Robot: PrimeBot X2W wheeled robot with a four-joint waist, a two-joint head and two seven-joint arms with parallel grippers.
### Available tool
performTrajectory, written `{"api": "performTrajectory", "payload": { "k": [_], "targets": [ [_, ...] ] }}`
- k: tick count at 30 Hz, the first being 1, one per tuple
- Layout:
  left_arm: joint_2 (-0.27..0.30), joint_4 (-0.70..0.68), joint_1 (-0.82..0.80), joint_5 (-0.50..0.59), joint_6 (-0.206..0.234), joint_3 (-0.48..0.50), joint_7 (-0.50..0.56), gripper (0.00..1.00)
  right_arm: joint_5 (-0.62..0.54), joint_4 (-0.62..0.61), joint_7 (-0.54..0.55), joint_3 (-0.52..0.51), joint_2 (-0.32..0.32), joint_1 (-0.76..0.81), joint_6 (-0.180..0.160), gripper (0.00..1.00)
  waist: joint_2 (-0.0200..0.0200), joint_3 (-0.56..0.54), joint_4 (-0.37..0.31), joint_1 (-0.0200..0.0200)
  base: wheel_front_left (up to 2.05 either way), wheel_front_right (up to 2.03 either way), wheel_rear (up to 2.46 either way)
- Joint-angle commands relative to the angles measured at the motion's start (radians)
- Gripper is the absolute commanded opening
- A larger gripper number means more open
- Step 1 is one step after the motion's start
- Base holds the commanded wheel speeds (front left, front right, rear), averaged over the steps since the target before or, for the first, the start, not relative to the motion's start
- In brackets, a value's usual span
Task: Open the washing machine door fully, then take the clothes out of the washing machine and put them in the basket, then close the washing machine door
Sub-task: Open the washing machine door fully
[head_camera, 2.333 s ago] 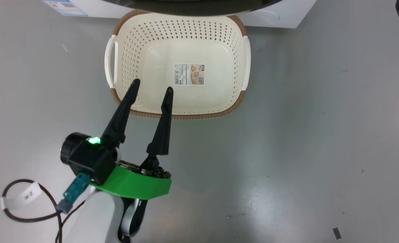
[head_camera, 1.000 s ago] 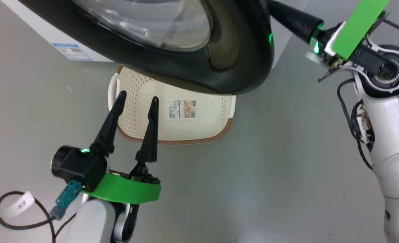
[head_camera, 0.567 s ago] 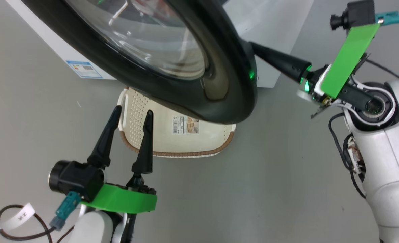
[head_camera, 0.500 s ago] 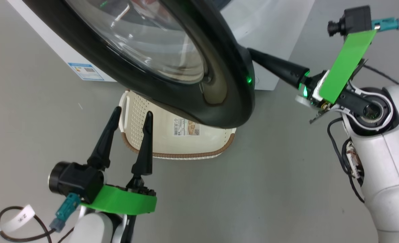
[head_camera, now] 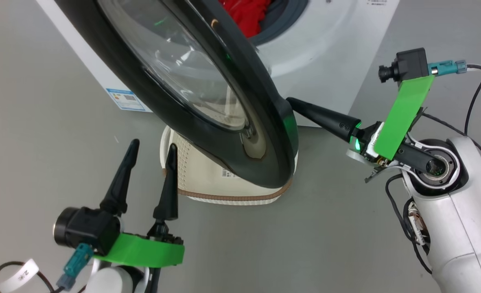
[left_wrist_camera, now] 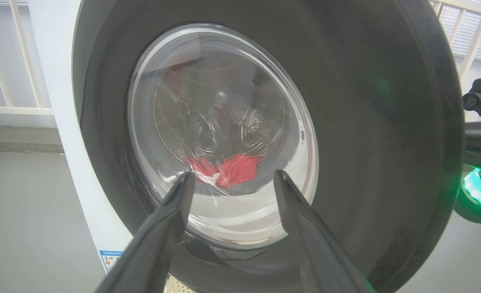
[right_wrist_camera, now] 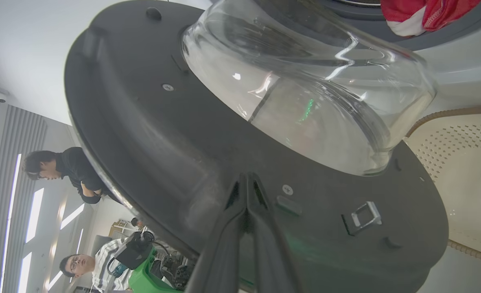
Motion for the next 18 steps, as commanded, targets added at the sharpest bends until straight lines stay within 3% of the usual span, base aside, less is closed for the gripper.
{"api": "performTrajectory", "payload": {
  "k": [1,18],
  "targets": [
    [0.014,-0.031,0.014,0.008,0.007,0.037,-0.008,1.00,0.013,-0.040,0.010,0.023,0.027,0.016,0.008,0.00,0.0000,-0.011,0.015,0.0000,0.00,0.00,0.00],
    [0.014,-0.039,0.045,-0.004,0.021,0.041,-0.008,1.00,0.032,-0.049,0.015,0.080,0.036,0.103,0.008,0.00,0.0000,-0.067,0.102,0.0000,0.00,0.00,0.00]
  ]
}}
